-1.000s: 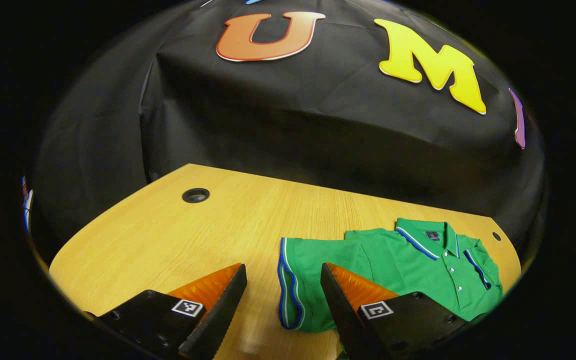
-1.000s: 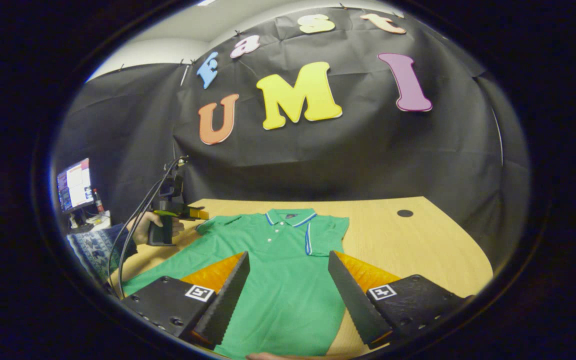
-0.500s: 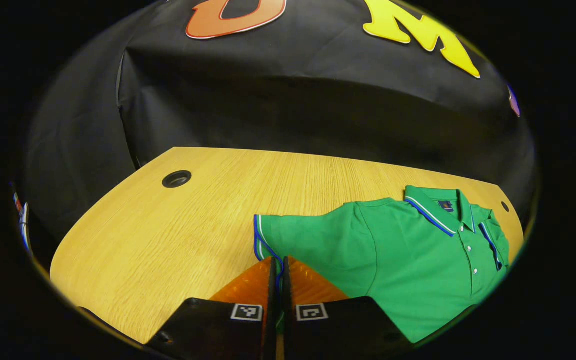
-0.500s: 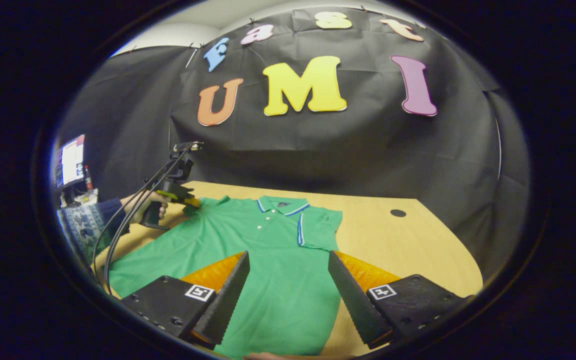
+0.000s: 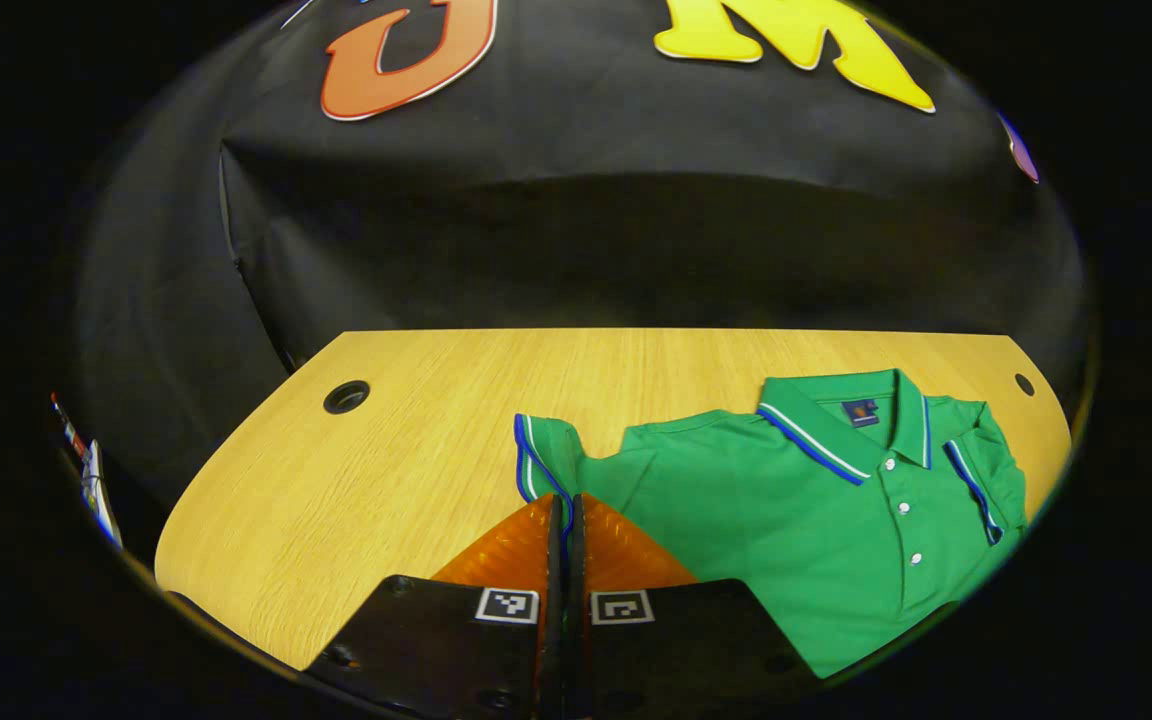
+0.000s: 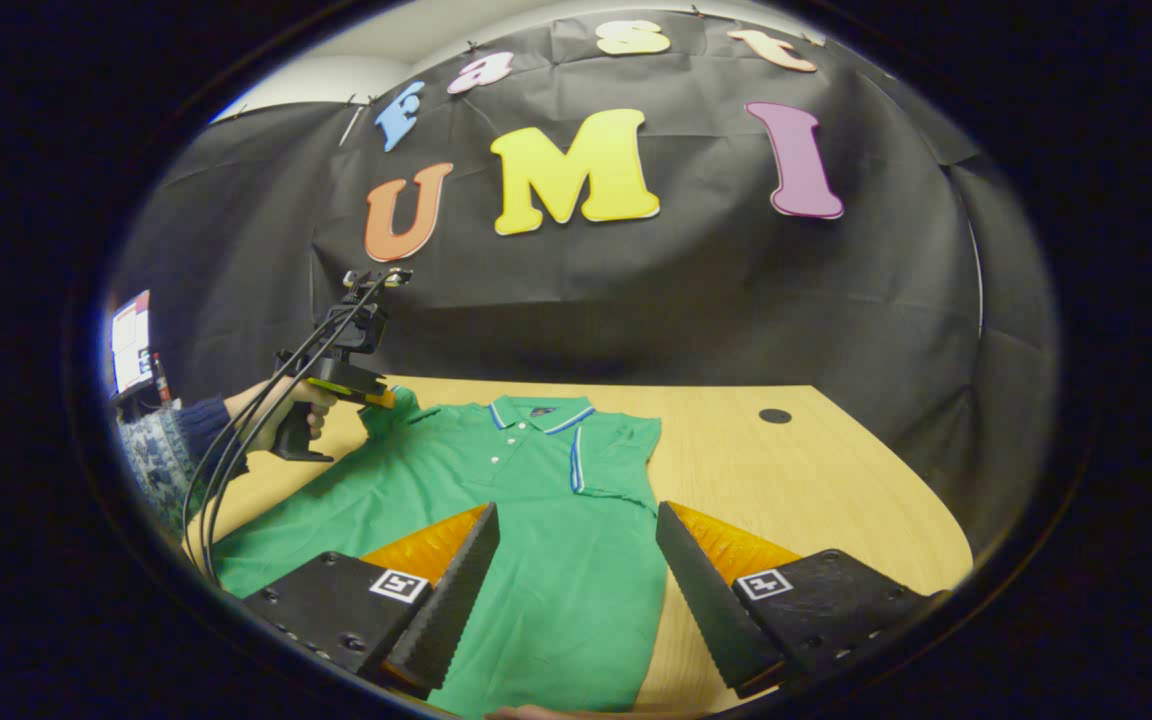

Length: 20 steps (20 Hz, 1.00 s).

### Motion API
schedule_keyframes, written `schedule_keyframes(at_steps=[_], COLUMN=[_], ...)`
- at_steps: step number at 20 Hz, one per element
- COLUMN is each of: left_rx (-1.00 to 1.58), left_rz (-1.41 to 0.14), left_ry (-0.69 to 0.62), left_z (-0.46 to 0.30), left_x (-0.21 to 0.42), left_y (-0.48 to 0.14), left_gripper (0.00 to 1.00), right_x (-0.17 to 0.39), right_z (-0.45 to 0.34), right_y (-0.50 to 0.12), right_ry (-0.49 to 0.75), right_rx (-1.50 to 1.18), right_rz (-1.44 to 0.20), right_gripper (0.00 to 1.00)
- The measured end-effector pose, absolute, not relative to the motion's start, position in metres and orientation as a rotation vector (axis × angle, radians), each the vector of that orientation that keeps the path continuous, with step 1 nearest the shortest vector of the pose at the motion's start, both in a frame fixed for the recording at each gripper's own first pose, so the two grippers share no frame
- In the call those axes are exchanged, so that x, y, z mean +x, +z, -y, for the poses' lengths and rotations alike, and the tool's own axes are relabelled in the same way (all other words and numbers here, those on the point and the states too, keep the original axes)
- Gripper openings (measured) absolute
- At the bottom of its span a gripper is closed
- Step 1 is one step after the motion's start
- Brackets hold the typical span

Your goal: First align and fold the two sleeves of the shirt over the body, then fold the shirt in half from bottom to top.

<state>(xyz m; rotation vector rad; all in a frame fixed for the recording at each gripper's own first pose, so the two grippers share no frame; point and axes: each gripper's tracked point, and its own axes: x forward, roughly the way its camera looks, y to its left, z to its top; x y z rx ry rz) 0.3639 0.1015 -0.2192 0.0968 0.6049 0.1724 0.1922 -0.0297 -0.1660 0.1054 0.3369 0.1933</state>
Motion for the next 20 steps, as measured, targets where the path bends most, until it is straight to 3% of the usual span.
schedule_keyframes(at_steps=[5,8,11,20], left_rx=[0.125,0.022,0.034,0.048], left_rz=[-0.594,-0.591,-0.568,-0.399], left_ry=[0.120,0.094,0.113,0.142], left_z=[-0.047,-0.010,0.003,0.022], left_x=[0.371,0.367,0.358,0.272], left_y=[-0.213,-0.210,-0.201,-0.144], left_gripper=[0.07,0.14,1.00,1.00], right_x=[0.195,0.197,0.196,0.189], right_z=[0.042,0.046,0.046,0.038], right_y=[-0.164,-0.158,-0.159,-0.151], right_ry=[0.152,0.153,0.153,0.151], right_rx=[0.151,0.202,0.222,0.135], right_rz=[-0.328,-0.310,-0.313,-0.282], right_gripper=[0.96,0.96,0.96,0.96])
